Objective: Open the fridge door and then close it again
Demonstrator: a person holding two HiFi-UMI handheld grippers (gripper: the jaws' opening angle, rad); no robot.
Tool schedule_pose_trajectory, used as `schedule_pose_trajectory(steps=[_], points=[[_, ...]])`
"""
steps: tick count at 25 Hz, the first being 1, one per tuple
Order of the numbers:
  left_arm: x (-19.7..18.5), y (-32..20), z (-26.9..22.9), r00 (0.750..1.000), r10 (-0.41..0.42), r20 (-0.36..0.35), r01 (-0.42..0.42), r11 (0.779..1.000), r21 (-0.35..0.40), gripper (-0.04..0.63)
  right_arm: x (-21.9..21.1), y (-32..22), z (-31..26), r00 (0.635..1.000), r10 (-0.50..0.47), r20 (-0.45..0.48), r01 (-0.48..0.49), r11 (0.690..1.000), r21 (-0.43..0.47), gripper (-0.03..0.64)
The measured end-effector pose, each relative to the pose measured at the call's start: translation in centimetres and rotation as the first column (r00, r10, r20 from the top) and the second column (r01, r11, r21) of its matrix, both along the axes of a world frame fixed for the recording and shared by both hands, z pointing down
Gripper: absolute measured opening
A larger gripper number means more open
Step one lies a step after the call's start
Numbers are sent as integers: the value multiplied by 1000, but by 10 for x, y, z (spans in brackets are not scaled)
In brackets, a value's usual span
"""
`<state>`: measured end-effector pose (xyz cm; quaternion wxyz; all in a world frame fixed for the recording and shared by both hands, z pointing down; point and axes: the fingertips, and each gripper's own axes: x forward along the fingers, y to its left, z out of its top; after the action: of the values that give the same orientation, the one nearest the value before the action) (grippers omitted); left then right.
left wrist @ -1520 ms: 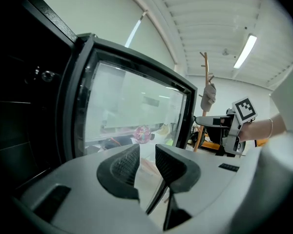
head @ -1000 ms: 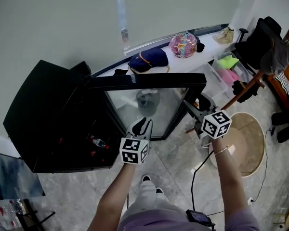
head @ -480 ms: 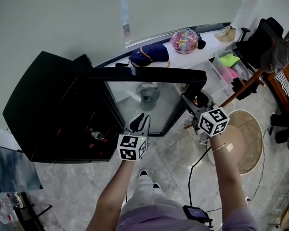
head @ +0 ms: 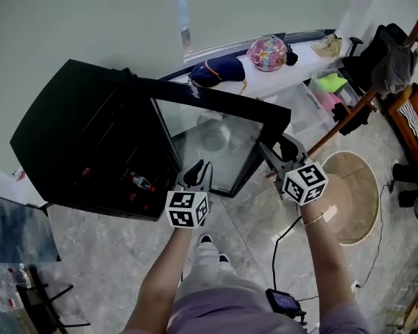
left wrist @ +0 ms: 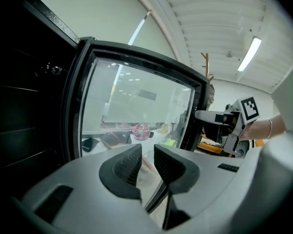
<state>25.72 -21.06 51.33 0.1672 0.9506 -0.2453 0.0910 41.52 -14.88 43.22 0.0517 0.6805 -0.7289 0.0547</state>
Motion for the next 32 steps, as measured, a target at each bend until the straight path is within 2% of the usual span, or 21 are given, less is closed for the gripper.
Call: schedule_pose_trajectory(steps=[10, 22, 32], points=[[-45, 42, -15, 995, -96, -12, 96, 995, 31, 71, -53, 43, -1, 998, -58, -1, 58, 998, 0, 213], [-103, 85, -19, 977, -213, -13, 213, 976, 44, 80, -112, 77, -2, 986, -162, -31, 162, 987, 6, 207], [-139, 97, -17, 963, -271, -14, 271, 962, 33, 98, -163, 93, -3, 970, -242, 13, 241, 970, 27, 198]])
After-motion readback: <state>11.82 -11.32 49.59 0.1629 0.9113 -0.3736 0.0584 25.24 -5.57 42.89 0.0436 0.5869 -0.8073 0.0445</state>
